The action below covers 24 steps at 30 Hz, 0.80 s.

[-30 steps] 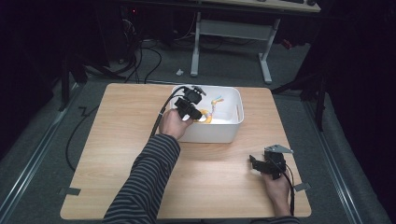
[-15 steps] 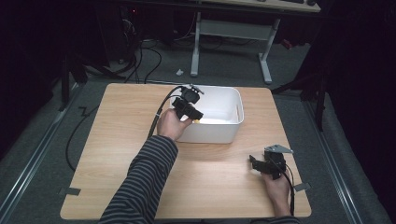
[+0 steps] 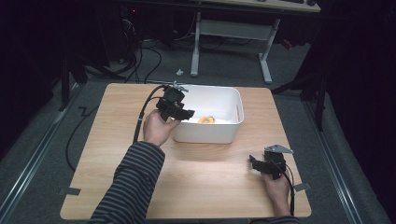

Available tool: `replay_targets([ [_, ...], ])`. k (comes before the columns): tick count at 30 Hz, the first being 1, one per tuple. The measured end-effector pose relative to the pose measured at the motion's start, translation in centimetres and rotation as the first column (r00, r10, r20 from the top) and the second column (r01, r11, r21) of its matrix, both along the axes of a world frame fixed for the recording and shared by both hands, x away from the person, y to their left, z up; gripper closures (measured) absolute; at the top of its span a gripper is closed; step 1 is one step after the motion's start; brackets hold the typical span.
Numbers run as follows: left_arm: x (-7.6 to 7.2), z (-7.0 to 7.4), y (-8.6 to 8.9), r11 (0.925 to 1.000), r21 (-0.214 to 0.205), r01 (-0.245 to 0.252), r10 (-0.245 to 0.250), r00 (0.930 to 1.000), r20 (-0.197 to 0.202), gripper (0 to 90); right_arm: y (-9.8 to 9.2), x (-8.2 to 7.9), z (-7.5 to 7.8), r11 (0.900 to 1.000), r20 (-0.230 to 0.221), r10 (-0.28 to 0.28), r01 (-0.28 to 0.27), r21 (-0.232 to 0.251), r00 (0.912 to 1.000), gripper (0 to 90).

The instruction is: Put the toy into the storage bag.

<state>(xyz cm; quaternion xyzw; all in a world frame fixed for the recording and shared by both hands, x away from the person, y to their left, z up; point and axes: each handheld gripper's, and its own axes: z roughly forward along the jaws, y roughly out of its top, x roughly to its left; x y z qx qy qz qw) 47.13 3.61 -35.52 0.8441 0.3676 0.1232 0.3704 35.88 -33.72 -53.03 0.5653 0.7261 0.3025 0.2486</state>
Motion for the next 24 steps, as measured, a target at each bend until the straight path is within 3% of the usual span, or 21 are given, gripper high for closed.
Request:
replay_targets([
  [12,-1.6,0.4,5.5,0.9940,-0.078,-0.076,0.079,0.9966,0.026,45.8,0.0,0.0,0.0,1.0000,0.001,-0.003,0.003,0.002,1.0000,29.3],
  [24,-3.0,0.5,9.1,0.9835,-0.125,-0.130,0.137,0.9897,0.043,44.8,0.0,0.0,0.0,1.0000,0.001,-0.006,0.006,0.002,1.0000,29.3],
])
